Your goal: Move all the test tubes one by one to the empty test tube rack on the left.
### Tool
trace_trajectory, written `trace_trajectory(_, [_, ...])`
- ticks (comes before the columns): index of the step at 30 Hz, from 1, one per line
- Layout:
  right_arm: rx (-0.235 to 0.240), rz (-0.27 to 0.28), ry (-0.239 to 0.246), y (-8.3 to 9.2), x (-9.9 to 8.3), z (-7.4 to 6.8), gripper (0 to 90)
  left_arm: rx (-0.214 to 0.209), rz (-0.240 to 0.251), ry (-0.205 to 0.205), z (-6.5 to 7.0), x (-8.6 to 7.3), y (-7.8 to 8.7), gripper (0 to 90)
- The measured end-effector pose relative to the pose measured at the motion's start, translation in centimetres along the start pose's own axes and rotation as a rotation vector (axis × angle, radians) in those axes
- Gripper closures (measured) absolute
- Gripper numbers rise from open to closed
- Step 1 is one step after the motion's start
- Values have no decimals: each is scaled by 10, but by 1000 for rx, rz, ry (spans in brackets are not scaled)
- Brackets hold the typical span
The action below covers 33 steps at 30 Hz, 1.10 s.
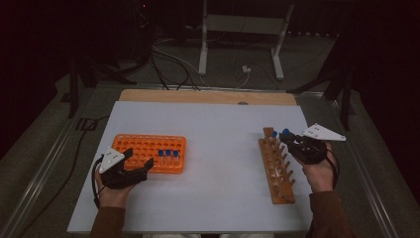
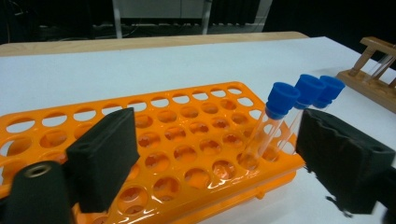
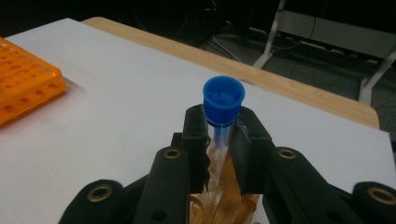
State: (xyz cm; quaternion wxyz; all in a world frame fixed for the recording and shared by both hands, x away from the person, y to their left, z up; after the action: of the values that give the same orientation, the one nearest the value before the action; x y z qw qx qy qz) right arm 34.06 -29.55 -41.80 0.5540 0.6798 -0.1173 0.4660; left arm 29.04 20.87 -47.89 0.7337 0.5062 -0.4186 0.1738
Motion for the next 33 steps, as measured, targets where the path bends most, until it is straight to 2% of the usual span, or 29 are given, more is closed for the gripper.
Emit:
trace_trajectory(4, [1,15,16,7,6,-4,769,26,-9,-15,2,3,1,8])
trace_trajectory(6, [5,26,23,10,9,-7,769,33,-6,-22,3,4,3,5])
trace_trajectory(11, [37,33,37,13,16,-16,769,20,-2,-32,7,8,5,5])
trace_trajectory(16, [71,17,60,5,19,-31,768,-16,22,-48,17,17,11,5])
trace_trajectory(23, [131,6,94,-8,26,-56,768,-72,16,-130,45,31,12,5])
trace_trajectory(27, [163,9,115,-11,32,-70,768,-115,22,-156,61,42,7,6])
trace_trajectory(30, [204,10,124,-15,35,-81,768,-161,19,-179,75,49,1,10])
trace_trajectory(33, [234,0,133,-20,37,-90,768,-196,5,-218,92,54,-8,11])
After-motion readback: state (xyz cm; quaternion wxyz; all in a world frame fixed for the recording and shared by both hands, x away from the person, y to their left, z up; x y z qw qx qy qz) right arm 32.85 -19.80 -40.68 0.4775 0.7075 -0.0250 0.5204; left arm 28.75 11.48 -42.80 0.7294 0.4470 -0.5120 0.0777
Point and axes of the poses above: each handheld gripper's, and its own axes: y roughly backward along the jaws, x roughly out of its top, z roughly to its right, the point moved 3 cm from there along -y, roughly forward along the jaws, and after that the axes turned 13 degrees about -z, right-handed, at the moved point
